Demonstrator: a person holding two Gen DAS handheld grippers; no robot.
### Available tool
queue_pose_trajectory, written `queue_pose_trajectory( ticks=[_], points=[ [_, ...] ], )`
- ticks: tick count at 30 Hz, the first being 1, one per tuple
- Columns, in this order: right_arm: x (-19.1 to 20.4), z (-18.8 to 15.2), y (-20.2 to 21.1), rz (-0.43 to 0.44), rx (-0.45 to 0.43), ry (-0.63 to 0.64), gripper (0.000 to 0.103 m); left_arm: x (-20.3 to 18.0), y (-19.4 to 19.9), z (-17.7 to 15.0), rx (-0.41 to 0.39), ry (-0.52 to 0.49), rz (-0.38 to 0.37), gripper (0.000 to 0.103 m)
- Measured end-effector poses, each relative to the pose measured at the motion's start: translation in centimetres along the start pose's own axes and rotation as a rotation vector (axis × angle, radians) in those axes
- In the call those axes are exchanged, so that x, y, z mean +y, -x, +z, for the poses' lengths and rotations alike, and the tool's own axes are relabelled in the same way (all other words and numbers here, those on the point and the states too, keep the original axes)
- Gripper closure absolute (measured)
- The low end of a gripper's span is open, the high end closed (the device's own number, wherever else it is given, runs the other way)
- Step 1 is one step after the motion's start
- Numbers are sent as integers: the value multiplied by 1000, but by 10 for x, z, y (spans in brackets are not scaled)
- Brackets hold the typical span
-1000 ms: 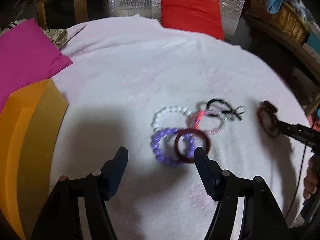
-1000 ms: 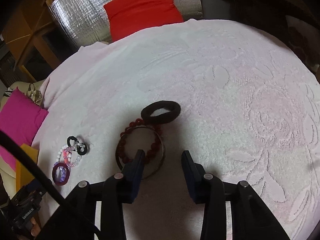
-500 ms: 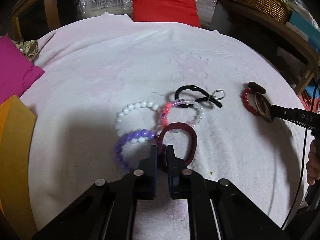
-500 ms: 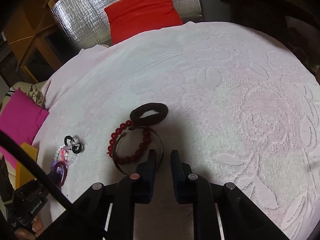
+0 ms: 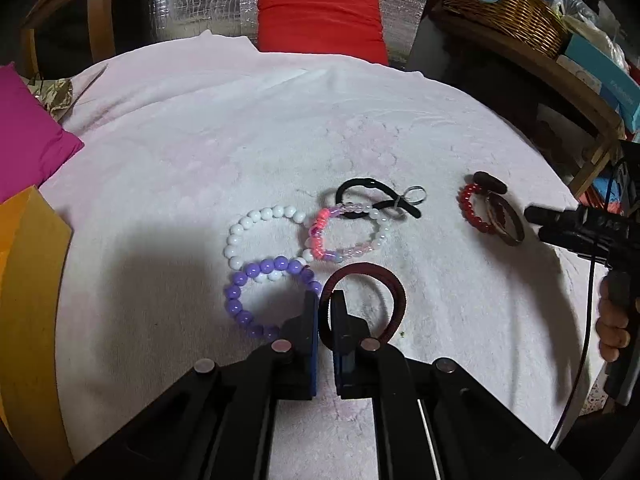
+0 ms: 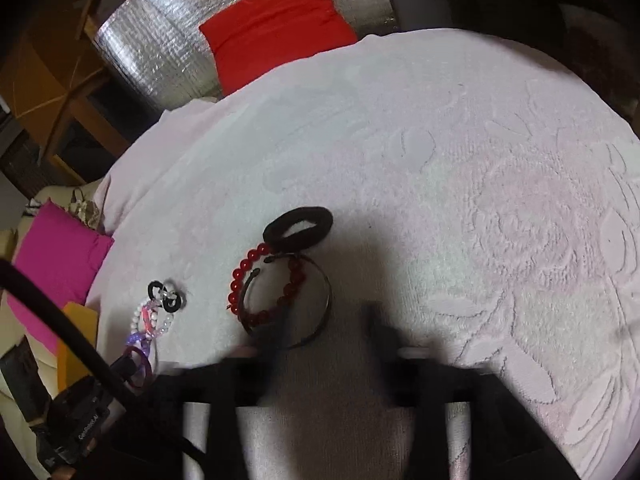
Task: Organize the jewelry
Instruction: 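Grasp the thin silver bangle with the right tool while the left tool grasps the dark red bangle, then lift both bangles and carry them over the orange box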
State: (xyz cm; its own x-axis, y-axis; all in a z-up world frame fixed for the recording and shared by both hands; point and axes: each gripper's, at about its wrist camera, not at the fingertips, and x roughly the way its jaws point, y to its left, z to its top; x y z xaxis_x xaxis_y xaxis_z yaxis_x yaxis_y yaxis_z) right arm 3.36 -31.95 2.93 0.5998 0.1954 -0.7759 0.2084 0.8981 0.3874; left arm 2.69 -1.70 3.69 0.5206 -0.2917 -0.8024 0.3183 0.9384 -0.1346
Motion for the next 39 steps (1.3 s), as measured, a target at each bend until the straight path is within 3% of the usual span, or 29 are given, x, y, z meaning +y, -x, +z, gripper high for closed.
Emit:
queue_pose_trajectory(
  ticks=[3,7,12,15,16,28,33,39],
  points=[
    [7,-2,7,-2,-62,36,20,-4,2,-1,-1,-12,-12,97],
    [32,-6,-3,-6,-42,117,20,-4,6,-2,-7,-21,-10,97],
    [62,-16,-24,-118,-35,266,21,3,11,-3,-16,-15,12,97],
    [65,-20,-34,-208,-37,300,40,6,14,-3,-24,-12,18,97],
    [67,-21,-34,-222,-53,311,40,8,16,-3,-27,-6,20,97],
    [64,-24,2,-97,-104,294,40,18,57,-4,-122,32,62,97],
    [89,-39,21,29,-141,313,40,30,94,-12,-188,83,98,97],
    [145,-68,28,183,-156,365,40,53,160,-33,-290,149,216,97]
  ],
)
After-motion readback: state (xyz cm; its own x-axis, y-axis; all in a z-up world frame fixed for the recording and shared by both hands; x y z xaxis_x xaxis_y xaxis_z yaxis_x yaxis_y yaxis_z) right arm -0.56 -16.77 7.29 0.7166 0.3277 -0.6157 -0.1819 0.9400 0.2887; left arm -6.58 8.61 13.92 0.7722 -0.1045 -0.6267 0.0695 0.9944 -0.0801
